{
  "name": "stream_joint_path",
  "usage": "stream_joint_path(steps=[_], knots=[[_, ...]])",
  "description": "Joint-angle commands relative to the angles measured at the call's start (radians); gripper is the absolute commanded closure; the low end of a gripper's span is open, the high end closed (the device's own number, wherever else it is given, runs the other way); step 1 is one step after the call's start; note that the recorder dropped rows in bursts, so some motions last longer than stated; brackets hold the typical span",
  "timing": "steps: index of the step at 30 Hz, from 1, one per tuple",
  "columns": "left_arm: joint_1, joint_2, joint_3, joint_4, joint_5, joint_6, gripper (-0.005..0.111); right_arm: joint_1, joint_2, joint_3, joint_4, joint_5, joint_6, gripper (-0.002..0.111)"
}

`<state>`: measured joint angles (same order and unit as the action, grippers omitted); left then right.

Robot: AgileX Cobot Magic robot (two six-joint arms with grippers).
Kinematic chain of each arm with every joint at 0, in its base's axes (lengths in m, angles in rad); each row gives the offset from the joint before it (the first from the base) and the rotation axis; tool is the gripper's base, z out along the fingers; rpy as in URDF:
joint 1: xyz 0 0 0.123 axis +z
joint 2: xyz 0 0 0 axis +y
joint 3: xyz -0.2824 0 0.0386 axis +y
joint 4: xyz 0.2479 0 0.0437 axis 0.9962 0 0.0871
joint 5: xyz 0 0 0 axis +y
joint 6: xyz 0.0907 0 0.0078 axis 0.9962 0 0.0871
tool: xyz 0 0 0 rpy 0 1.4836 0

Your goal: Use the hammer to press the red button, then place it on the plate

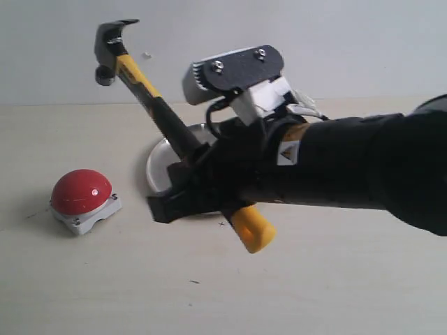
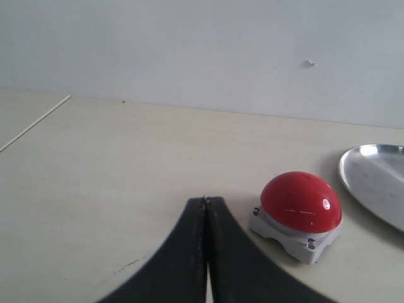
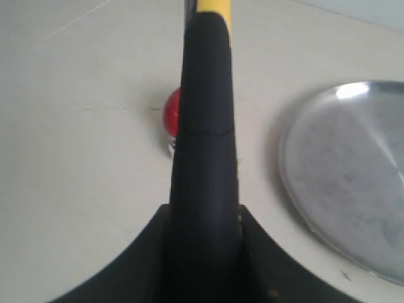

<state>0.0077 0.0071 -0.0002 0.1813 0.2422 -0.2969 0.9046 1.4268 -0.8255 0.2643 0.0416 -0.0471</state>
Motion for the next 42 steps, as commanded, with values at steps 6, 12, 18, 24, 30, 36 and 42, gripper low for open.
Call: stream_joint_path(steps=[6,12,18,24,30,36,42], knots=[[0.003,-0.007,0.000,0.002,-0.001,0.005,0.107,0.096,0.278,-0.201,-0.008,-0.052,0.005,0.108],[0.003,-0.007,0.000,0.002,-0.001,0.005,0.107,0.096,0.422,-0.201,-0.008,-0.104,0.007,0.108],[0.003,-0.007,0.000,0.002,-0.001,0.007,0.107,0.096,0.442,-0.201,-0.001,-0.190,0.007,0.108],[0.003,-0.007,0.000,0.002,-0.001,0.007,0.107,0.096,0.336,-0.203,-0.001,-0.200,-0.007,0.108],[0.003,-0.007,0.000,0.002,-0.001,0.007,0.107,0.096,0.233,-0.208,-0.028,-0.205,-0.015,0.108],[0.003,-0.007,0.000,0.002,-0.001,0.007,0.107,0.096,0.249,-0.208,-0.031,-0.209,-0.052,0.108],[0.003,-0.007,0.000,0.002,-0.001,0.007,0.107,0.096,0.350,-0.208,-0.030,-0.225,-0.054,0.108]])
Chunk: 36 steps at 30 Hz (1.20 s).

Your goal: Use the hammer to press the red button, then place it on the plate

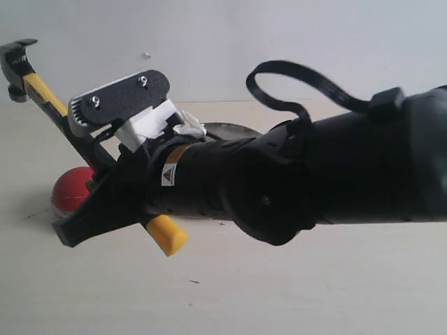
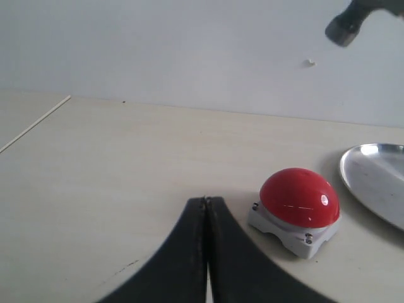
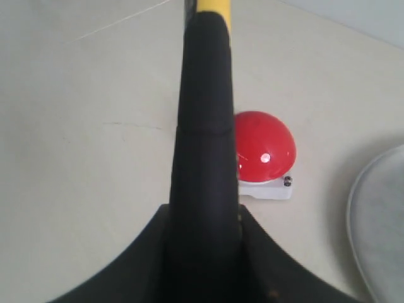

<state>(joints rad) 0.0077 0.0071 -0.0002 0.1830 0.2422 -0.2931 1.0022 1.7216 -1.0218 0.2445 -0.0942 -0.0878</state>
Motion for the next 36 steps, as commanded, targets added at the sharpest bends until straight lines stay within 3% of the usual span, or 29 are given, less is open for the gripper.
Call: stream_joint_path(steps=[1,7,21,27,32,36], knots=[[0.003,-0.007,0.000,0.000,-0.001,0.003,0.107,-0.001,0.078,-0.012,-0.010,-0.102,-0.013,0.108],[0.003,-0.007,0.000,0.000,-0.001,0.003,0.107,-0.001,0.120,-0.012,0.038,-0.162,-0.016,0.108],[0.003,-0.007,0.000,0.000,-0.001,0.003,0.107,-0.001,-0.128,-0.013,0.044,-0.176,-0.066,0.108],[0.003,-0.007,0.000,0.000,-0.001,0.003,0.107,-0.001,0.012,-0.013,0.060,-0.191,-0.070,0.108],[0.003,-0.007,0.000,0.000,-0.001,0.003,0.107,-0.001,0.204,-0.016,0.209,-0.246,-0.068,0.108],[0.003,-0.007,0.000,0.000,-0.001,0.003,0.107,-0.001,0.263,-0.066,0.265,-0.106,-0.089,0.108]])
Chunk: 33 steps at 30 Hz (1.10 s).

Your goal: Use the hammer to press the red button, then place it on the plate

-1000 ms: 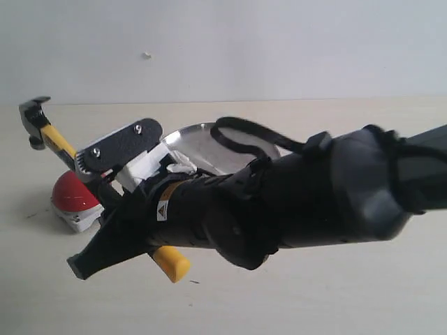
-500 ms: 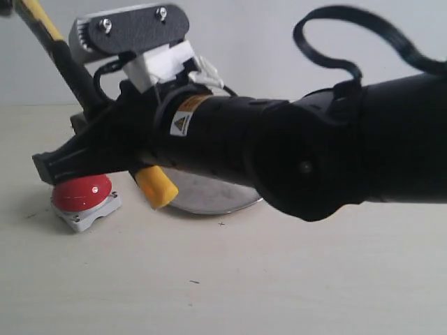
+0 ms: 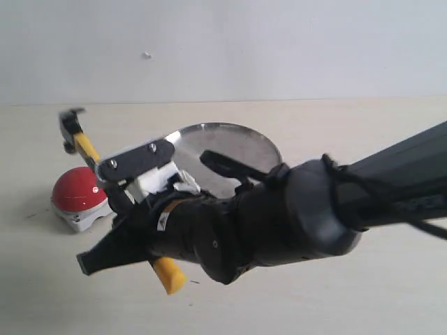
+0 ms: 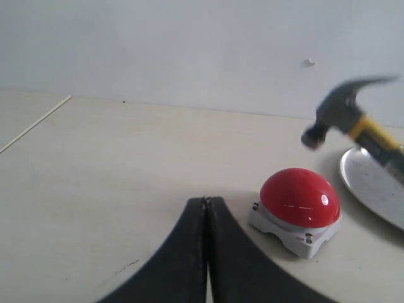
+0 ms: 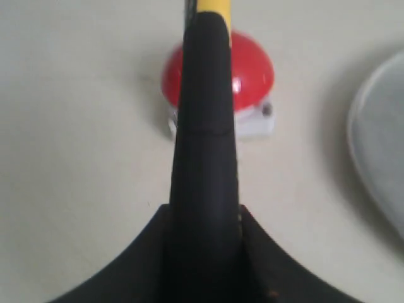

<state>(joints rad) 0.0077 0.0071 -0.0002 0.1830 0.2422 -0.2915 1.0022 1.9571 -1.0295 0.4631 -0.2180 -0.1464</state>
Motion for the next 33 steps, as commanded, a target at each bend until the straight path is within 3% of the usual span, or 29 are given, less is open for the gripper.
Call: stream_joint_path(steps=[1,13,22,33], knots=[[0.003,-0.007,0.000,0.000,-0.001,0.002,0.107,-0.001,0.020,-0.080,0.047,0.064,-0.052,0.108],[0.003,-0.007,0.000,0.000,-0.001,0.002,0.107,-0.004,-0.295,-0.158,0.047,0.094,-0.122,0.108],[0.003,-0.007,0.000,0.000,-0.001,0.002,0.107,-0.005,-0.411,-0.158,0.061,0.116,-0.144,0.108],[0.003,-0.007,0.000,0.000,-0.001,0.002,0.107,-0.196,-0.404,-0.133,0.166,0.218,-0.140,0.108]])
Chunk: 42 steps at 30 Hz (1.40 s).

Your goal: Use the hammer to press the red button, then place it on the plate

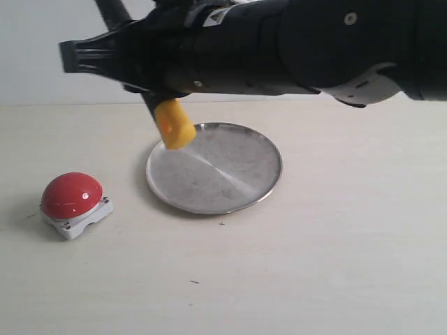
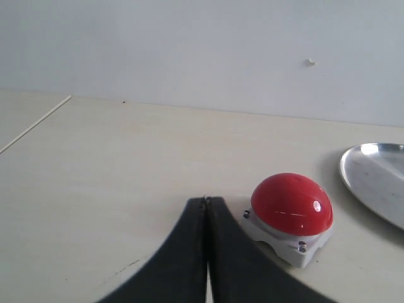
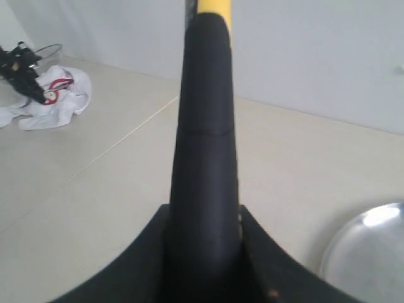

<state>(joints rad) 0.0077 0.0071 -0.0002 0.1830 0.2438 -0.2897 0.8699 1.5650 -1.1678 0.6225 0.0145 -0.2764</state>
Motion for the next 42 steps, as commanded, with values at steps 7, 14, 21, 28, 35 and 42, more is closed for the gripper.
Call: stream_joint_path(steps=[7,14,21,28,35,42], knots=[[0.003,-0.007,0.000,0.000,-0.003,0.000,0.107,-0.138,0.021,0.052,0.007,0.001,-0.007,0.108],[0.003,-0.007,0.000,0.000,-0.003,0.000,0.107,-0.168,0.203,0.054,0.010,-0.039,0.055,0.108],[0.003,-0.007,0.000,0.000,0.001,-0.001,0.107,-0.351,0.278,-0.015,0.187,0.372,-0.185,0.108],[0.003,-0.007,0.000,0.000,0.001,-0.001,0.107,-0.452,0.307,-0.003,1.026,0.721,-0.920,0.108],[0.003,-0.007,0.000,0.000,0.004,-0.001,0.107,-0.447,0.386,0.017,1.122,0.598,-1.030,0.108],[0.003,-0.007,0.000,0.000,0.007,-0.001,0.107,-0.447,0.438,0.013,1.122,0.418,-0.976,0.108]])
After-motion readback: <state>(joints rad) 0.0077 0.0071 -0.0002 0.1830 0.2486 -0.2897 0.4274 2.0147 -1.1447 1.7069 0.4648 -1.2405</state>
